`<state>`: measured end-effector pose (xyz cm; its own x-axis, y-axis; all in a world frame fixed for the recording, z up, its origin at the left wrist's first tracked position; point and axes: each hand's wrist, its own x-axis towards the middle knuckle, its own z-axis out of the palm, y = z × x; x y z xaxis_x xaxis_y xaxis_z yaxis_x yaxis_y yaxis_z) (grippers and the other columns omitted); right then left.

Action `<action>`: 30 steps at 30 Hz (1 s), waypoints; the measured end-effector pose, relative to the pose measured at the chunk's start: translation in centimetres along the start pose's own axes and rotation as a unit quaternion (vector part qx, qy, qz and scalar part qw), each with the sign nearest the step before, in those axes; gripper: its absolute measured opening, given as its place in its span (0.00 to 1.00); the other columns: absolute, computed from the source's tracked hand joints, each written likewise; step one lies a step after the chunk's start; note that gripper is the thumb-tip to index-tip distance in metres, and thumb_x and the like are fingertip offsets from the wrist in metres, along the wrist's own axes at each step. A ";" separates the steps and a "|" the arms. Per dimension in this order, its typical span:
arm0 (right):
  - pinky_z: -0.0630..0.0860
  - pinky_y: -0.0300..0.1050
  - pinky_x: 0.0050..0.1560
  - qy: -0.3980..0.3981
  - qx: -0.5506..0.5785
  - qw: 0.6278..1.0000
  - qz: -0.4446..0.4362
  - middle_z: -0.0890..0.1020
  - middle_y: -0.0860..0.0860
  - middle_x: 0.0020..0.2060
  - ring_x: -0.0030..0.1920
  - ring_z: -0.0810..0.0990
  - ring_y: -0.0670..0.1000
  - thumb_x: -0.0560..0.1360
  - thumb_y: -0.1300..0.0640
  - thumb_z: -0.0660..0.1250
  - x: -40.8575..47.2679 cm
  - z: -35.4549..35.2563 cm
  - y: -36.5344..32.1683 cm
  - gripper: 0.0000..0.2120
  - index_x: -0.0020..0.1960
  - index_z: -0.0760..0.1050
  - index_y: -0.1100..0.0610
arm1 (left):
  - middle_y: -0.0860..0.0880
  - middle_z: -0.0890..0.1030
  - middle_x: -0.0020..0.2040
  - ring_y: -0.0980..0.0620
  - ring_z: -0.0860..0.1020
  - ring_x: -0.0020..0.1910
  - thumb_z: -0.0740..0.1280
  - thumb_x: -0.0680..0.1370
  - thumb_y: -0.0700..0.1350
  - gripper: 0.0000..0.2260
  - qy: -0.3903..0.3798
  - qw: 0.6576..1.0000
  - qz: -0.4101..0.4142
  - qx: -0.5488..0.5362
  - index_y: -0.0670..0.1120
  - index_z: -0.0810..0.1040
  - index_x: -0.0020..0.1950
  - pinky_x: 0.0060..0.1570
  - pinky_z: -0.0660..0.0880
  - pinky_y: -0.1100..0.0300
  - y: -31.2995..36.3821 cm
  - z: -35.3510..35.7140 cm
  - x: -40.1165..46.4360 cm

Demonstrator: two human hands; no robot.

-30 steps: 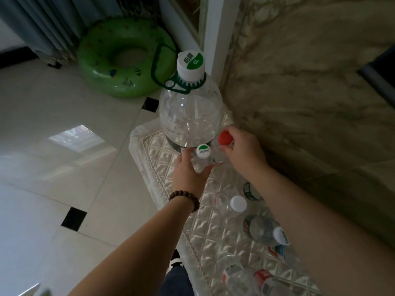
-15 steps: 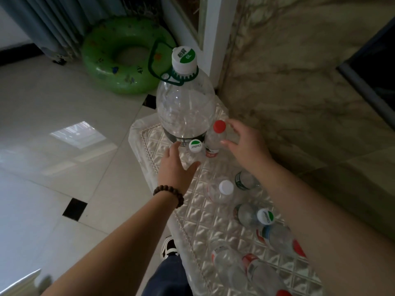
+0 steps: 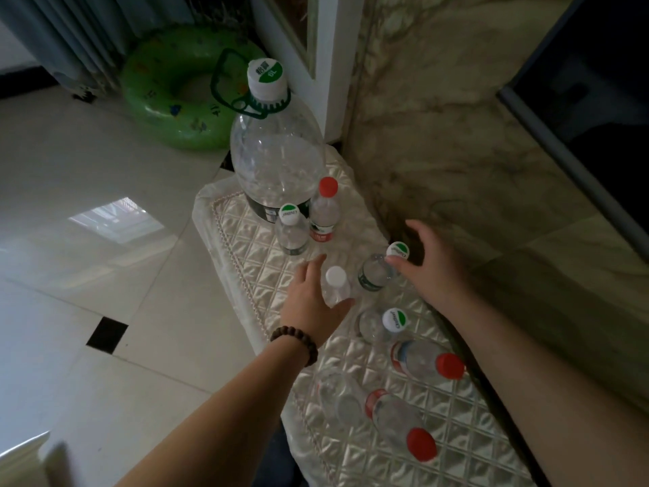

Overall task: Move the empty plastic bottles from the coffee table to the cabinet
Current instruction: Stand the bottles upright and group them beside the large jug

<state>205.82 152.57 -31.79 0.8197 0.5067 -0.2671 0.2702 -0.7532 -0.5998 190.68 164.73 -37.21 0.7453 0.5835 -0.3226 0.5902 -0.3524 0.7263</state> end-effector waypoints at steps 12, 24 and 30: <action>0.78 0.55 0.56 -0.015 0.031 0.999 0.019 0.80 0.54 0.57 0.57 0.79 0.54 0.73 0.48 0.69 1.1 3.1 -0.4 0.21 0.64 0.72 0.53 | 0.50 0.73 0.63 0.50 0.73 0.59 0.76 0.68 0.51 0.30 0.080 0.996 -0.033 -0.023 0.51 0.67 0.66 0.56 0.70 0.58 -1.3 -0.9 1.0; 0.77 0.50 0.55 -0.040 -0.002 0.998 -0.058 0.80 0.53 0.57 0.58 0.78 0.53 0.74 0.50 0.69 4.1 6.0 -5.9 0.21 0.64 0.72 0.53 | 0.48 0.67 0.64 0.51 0.71 0.57 0.77 0.68 0.47 0.31 0.125 0.989 -0.056 -0.053 0.45 0.65 0.66 0.51 0.66 0.65 -1.0 -1.8 3.8; 0.73 0.42 0.51 -0.047 -0.005 0.997 -0.054 0.79 0.52 0.58 0.58 0.77 0.51 0.73 0.50 0.69 4.3 6.8 -5.6 0.21 0.65 0.72 0.52 | 0.48 0.67 0.66 0.52 0.71 0.58 0.76 0.68 0.47 0.33 0.130 0.987 -0.070 -0.068 0.45 0.63 0.68 0.51 0.65 0.66 -1.4 -1.8 4.3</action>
<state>204.38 161.85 -34.73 0.7349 0.6213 -0.2718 0.3587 -0.6962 -0.6218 192.55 169.06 -38.50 0.5441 0.7935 -0.2726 0.6221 -0.1635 0.7656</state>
